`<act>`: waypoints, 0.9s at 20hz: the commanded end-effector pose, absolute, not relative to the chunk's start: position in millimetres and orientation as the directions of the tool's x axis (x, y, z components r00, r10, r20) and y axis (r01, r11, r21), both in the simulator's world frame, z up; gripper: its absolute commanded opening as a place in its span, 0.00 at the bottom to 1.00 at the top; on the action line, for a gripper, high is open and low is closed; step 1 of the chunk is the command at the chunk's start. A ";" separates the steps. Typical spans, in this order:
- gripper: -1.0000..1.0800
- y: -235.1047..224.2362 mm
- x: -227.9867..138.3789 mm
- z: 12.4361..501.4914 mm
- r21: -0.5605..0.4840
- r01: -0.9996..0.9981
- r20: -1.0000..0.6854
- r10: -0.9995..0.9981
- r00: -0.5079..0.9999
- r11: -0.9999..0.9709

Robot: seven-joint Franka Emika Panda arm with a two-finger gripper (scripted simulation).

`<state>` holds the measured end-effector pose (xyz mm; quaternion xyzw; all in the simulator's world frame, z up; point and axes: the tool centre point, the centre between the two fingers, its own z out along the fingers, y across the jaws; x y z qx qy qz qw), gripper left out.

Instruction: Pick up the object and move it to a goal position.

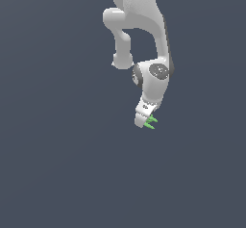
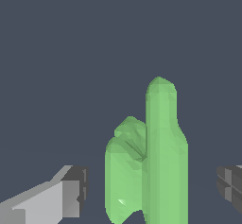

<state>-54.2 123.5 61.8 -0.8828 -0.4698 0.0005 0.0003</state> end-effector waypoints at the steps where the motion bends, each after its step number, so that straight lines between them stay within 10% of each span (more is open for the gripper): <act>1: 0.96 123.5 -53.9 53.4 0.000 0.830 0.000 0.830 0.558 -0.558; 5: 0.96 123.4 -53.3 49.1 0.000 0.830 0.000 0.830 0.558 -0.558; 6: 0.00 123.4 -53.3 49.1 0.000 0.830 0.000 0.830 0.558 -0.558; 18: 0.00 123.6 -52.6 50.8 0.001 0.830 0.000 0.830 0.558 -0.558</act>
